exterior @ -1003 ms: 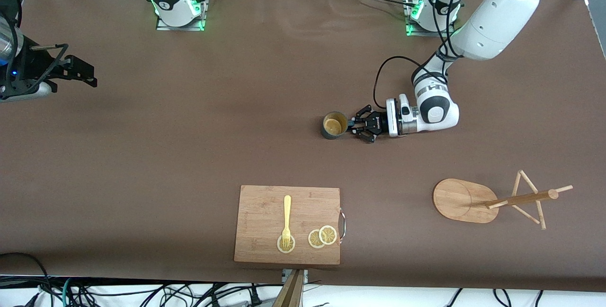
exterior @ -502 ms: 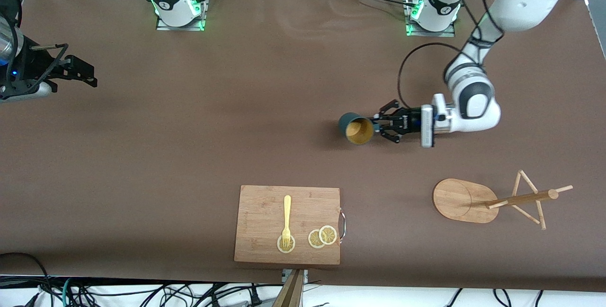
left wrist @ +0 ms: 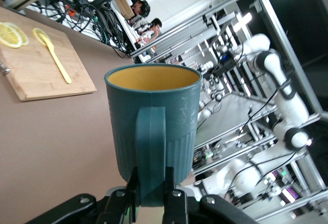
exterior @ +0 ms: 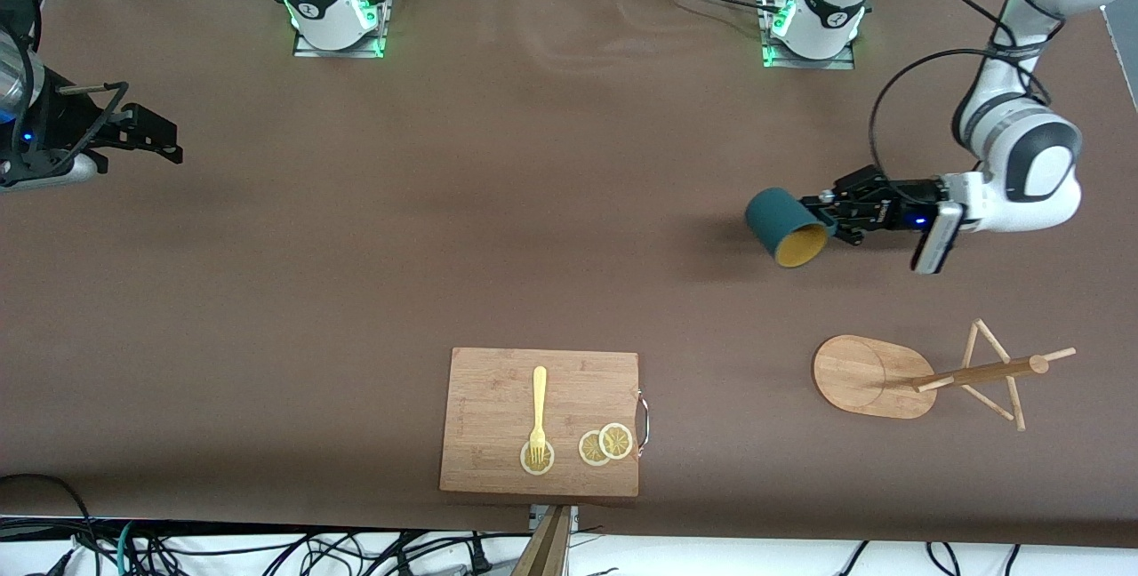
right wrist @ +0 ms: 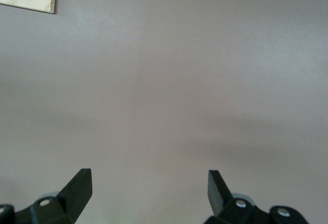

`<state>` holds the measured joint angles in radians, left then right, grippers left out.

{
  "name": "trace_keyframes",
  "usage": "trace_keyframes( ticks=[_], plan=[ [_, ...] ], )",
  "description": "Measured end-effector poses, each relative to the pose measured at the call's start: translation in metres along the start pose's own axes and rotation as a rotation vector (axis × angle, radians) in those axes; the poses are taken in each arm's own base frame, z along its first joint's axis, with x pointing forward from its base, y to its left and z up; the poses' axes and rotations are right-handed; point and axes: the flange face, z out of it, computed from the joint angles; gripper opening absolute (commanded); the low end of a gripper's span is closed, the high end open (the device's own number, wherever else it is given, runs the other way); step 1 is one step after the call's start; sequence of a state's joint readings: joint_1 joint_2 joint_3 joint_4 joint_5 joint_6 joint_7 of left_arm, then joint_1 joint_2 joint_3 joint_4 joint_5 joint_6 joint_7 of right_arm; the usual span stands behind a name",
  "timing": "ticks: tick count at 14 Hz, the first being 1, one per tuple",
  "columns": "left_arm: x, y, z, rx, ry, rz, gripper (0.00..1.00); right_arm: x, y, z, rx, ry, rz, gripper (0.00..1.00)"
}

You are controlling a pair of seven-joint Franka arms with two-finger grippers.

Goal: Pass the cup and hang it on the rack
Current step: 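Lift the mug by its handle with the left gripper toward the rack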

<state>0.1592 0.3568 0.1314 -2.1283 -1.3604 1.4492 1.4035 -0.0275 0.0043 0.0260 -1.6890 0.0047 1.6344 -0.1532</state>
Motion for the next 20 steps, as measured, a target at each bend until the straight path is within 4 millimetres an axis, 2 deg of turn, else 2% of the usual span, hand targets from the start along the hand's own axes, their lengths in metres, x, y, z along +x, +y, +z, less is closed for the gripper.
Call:
trace_keyframes(
  ticks=[4, 7, 11, 15, 17, 20],
  plan=[
    [-0.012, 0.008, -0.068, -0.01, 0.087, -0.184, 0.0, 0.0, 0.0, 0.0, 0.0, 0.0, 0.0, 1.0],
    [-0.017, 0.012, -0.097, -0.008, 0.132, -0.317, 0.0, 0.0, 0.0, 0.0, 0.0, 0.0, 0.0, 1.0],
    [-0.013, 0.016, -0.117, -0.054, 0.227, -0.51, 0.0, 0.0, 0.0, 0.0, 0.0, 0.0, 0.0, 1.0],
    [-0.015, 0.018, -0.134, -0.122, 0.297, -0.61, 0.0, 0.0, 0.0, 0.0, 0.0, 0.0, 0.0, 1.0],
    [-0.019, 0.012, -0.141, -0.15, 0.337, -0.639, 0.0, 0.0, 0.0, 0.0, 0.0, 0.0, 0.0, 1.0],
    [-0.03, -0.011, -0.148, -0.196, 0.384, -0.67, 0.0, 0.0, 0.0, 0.0, 0.0, 0.0, 0.0, 1.0]
  ],
)
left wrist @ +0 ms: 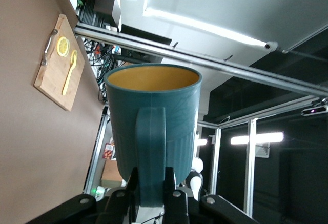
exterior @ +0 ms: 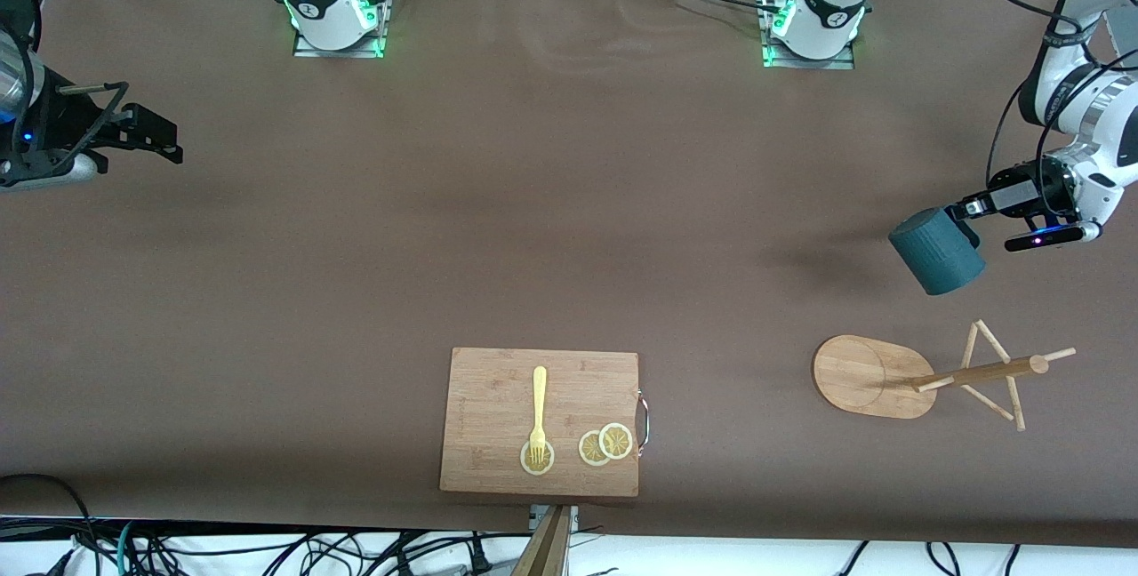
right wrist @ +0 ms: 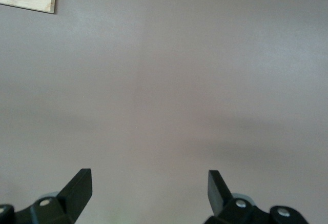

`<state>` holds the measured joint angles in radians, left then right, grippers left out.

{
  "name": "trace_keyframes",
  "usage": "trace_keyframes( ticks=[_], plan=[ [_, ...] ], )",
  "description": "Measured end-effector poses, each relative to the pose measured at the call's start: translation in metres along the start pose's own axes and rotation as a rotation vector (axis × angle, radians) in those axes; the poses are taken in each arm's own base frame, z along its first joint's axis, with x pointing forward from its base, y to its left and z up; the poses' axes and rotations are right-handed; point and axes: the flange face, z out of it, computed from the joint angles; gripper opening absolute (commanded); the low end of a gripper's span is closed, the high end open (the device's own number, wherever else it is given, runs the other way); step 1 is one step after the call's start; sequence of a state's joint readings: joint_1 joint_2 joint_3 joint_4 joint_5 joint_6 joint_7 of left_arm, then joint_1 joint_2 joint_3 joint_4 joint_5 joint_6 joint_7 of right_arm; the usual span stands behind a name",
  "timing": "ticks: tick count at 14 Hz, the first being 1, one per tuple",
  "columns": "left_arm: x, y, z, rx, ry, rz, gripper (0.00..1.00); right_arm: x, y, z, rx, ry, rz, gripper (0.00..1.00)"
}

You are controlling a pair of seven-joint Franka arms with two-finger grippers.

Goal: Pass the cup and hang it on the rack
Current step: 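Lift the mug by its handle with the left gripper toward the rack, then lower the mug handle onto a rack peg with the left gripper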

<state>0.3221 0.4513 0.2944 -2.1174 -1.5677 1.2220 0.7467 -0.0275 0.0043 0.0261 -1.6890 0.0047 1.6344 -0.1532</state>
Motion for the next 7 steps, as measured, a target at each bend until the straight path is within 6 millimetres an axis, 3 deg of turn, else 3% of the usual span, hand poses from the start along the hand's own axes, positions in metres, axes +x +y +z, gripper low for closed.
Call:
trace_keyframes(
  ticks=[2, 7],
  plan=[
    [0.013, -0.008, -0.004, -0.028, 0.013, -0.001, 0.0, 0.0, 0.0, 0.0, 0.0, 0.0, 0.0, 1.0],
    [0.049, 0.003, 0.001, -0.062, 0.024, 0.008, 0.0, 0.0, 0.0, 0.0, 0.0, 0.0, 0.0, 1.0]
  ],
)
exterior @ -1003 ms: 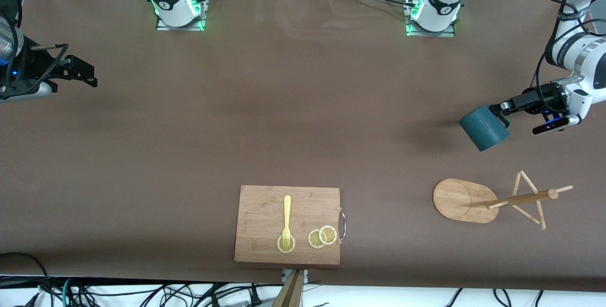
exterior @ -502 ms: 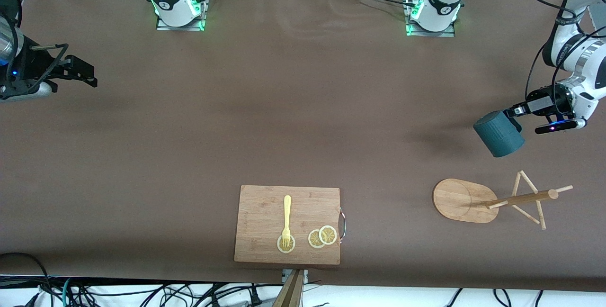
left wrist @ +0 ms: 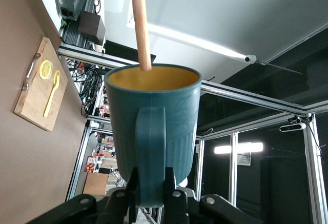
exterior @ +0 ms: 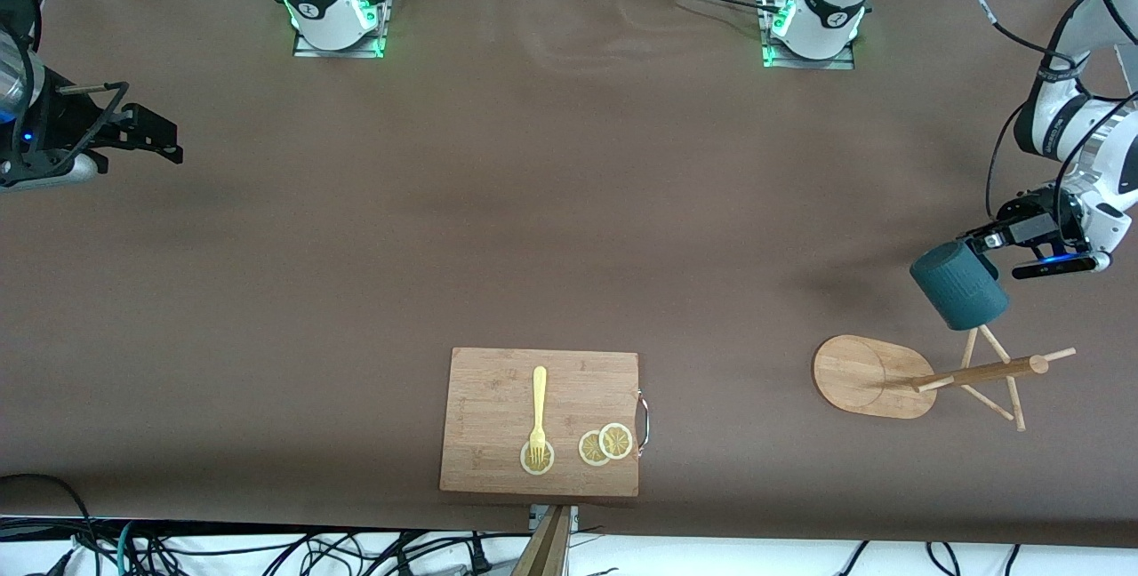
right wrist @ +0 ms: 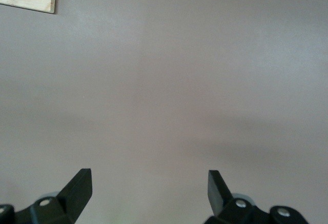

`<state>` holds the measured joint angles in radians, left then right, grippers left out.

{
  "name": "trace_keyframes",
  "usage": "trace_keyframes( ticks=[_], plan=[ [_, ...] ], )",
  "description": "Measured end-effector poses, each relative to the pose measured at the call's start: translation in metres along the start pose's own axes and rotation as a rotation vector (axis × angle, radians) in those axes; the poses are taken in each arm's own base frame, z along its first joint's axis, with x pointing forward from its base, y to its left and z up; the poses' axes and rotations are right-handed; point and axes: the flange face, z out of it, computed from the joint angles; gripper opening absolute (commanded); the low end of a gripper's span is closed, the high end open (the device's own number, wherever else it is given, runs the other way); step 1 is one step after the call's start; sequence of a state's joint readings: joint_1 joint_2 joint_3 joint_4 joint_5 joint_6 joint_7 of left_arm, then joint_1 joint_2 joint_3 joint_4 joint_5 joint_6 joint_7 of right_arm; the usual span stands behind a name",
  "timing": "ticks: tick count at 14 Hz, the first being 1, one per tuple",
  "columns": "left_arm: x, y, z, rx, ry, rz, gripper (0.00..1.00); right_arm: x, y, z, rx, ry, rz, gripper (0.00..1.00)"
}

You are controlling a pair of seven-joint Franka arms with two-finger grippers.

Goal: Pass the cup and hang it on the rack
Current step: 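Lower the mug handle onto a rack peg with the left gripper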

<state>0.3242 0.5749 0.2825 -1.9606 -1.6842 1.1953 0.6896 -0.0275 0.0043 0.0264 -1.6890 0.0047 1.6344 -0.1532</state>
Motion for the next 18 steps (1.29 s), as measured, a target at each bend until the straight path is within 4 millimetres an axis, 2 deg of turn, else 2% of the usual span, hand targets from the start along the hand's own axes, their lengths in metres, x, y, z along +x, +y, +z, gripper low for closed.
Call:
trace_keyframes(
  ticks=[9, 18],
  plan=[
    [0.033, -0.021, -0.006, -0.078, 0.016, -0.001, 0.0, 0.0, 0.0, 0.0, 0.0, 0.0, 0.0, 1.0],
    [0.061, -0.037, -0.023, -0.111, 0.008, -0.005, 0.0, 0.0, 0.0, 0.0, 0.0, 0.0, 0.0, 1.0]
  ],
)
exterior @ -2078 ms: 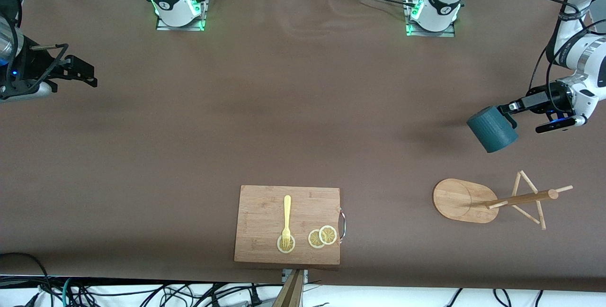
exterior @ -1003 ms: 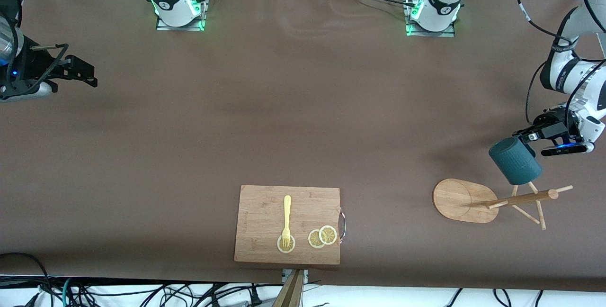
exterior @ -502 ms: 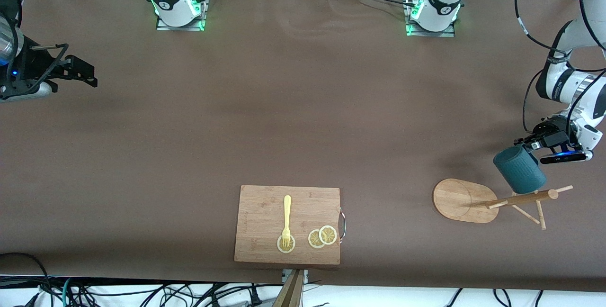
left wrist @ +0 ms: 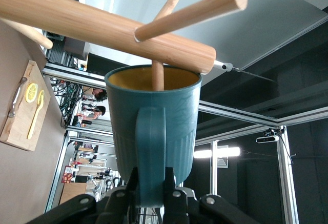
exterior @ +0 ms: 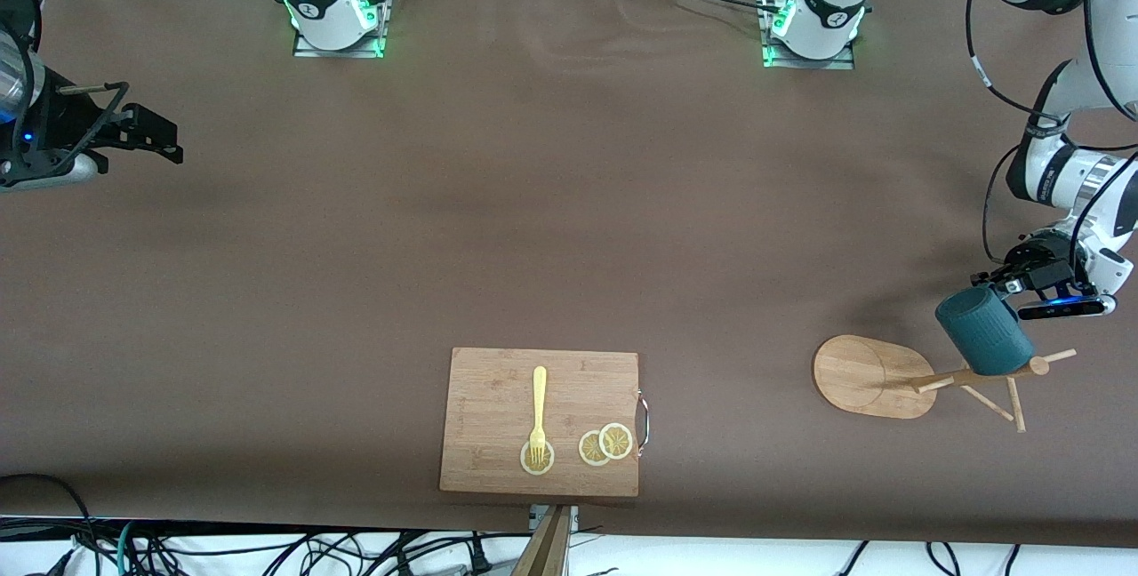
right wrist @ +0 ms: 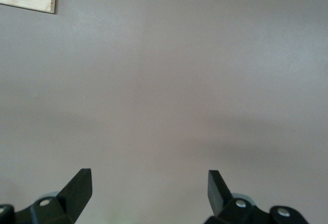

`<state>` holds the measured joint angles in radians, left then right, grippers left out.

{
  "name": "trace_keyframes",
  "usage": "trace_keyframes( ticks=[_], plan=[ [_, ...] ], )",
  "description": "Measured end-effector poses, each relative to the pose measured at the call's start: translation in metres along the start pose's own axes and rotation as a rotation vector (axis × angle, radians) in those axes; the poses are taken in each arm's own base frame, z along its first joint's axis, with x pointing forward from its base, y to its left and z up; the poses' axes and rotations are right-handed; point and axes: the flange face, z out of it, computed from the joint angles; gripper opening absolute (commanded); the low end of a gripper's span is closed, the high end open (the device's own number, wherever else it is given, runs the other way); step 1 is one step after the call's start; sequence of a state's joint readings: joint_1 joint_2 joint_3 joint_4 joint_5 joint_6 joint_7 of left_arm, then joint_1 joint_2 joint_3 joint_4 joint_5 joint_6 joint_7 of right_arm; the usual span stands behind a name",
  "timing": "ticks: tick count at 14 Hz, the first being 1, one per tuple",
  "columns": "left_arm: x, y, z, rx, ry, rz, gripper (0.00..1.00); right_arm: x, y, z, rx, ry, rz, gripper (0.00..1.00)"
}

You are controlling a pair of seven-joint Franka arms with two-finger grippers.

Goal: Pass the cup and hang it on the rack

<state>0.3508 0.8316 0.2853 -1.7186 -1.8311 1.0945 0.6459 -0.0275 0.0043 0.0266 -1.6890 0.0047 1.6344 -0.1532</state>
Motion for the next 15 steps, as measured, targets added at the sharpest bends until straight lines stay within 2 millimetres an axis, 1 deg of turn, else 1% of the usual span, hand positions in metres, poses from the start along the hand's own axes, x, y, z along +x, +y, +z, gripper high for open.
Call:
trace_keyframes(
  ticks=[2, 3, 4, 7, 11, 13, 14, 15],
  plan=[
    [0.002, -0.003, -0.001, -0.006, -0.003, -0.001, 0.0, 0.0, 0.0, 0.0, 0.0, 0.0, 0.0, 1.0],
    [0.003, -0.004, -0.001, -0.008, -0.005, -0.001, 0.02, 0.0, 0.0, 0.0, 0.0, 0.0, 0.0, 1.0],
    [0.003, -0.005, -0.001, -0.008, -0.005, -0.002, 0.05, 0.0, 0.0, 0.0, 0.0, 0.0, 0.0, 1.0],
    [0.003, -0.013, -0.006, -0.009, 0.0, -0.015, 0.19, 0.0, 0.0, 0.0, 0.0, 0.0, 0.0, 1.0],
    [0.004, -0.023, -0.013, -0.014, 0.013, -0.029, 0.27, 0.0, 0.0, 0.0, 0.0, 0.0, 0.0, 1.0],
    [0.004, -0.026, -0.017, -0.019, 0.023, -0.034, 0.41, 0.0, 0.0, 0.0, 0.0, 0.0, 0.0, 1.0],
    [0.004, -0.027, -0.019, -0.019, 0.025, -0.036, 0.98, 0.0, 0.0, 0.0, 0.0, 0.0, 0.0, 1.0],
    [0.004, -0.028, -0.02, -0.02, 0.026, -0.038, 1.0, 0.0, 0.0, 0.0, 0.0, 0.0, 0.0, 1.0]
  ],
)
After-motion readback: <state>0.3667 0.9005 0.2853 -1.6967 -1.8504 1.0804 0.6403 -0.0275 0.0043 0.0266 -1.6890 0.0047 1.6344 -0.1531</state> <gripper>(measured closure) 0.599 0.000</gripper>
